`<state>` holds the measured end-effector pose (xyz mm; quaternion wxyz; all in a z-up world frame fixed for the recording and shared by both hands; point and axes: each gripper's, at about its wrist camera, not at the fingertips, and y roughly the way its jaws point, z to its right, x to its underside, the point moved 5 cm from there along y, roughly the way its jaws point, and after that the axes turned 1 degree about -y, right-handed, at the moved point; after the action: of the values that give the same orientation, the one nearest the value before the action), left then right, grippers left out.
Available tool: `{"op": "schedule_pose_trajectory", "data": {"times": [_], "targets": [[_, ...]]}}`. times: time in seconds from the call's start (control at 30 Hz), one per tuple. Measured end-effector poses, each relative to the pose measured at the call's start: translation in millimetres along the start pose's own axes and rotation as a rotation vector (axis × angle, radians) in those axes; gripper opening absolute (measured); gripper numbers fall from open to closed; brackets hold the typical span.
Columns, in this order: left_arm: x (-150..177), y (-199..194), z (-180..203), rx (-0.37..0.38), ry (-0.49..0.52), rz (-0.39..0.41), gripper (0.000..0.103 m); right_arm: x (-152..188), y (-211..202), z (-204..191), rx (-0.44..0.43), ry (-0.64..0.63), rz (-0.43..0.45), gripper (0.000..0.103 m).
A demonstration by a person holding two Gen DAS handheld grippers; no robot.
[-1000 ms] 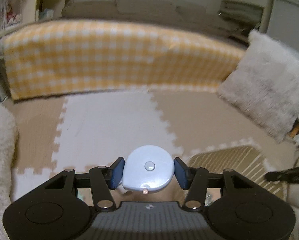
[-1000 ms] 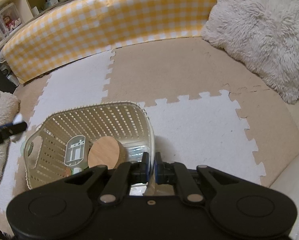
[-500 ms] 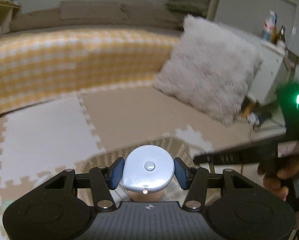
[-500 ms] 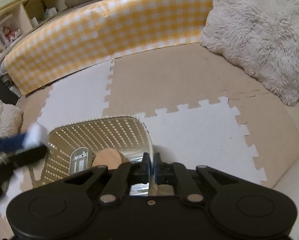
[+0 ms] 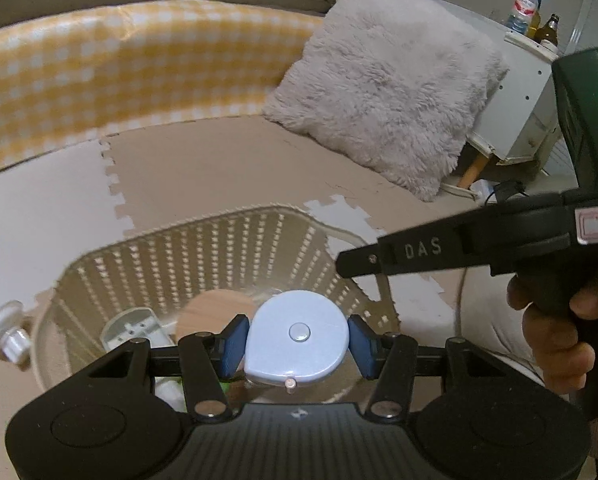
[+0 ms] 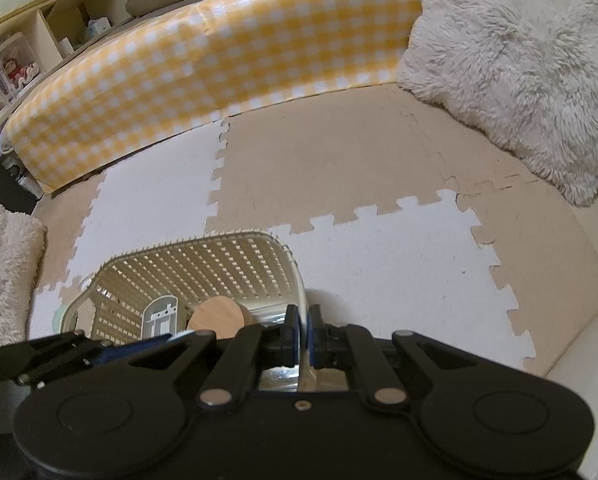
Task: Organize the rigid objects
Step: 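Carry the white tape measure over the basket and open the left tool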
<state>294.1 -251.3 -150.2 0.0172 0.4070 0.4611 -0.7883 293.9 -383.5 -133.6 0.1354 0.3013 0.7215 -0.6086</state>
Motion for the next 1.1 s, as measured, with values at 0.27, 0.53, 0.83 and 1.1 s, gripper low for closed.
{"op": "schedule_pose_trajectory", "data": {"times": [0.27,0.53,0.83,1.1], "targets": [[2.8,5.1,4.9,0.013,-0.008,0.015,0.054,0.1,-0.1,-0.2,0.004,0.000,0.000,0.005],[3.4,7.1,3.4,0.010,-0.030,-0.019,0.069,0.3,0.0,0.5,0.002,0.000,-0.002,0.005],[2.6,4.6,0.5,-0.007,-0.054,-0.038,0.074,0.1,-0.2,0.7,0.002,0.001,-0.002,0.005],[1.1,-0.4,0.8,-0.026,-0.054,-0.043,0.078,0.0,-0.3,0.7,0.002,0.002,-0.002,0.005]]}}
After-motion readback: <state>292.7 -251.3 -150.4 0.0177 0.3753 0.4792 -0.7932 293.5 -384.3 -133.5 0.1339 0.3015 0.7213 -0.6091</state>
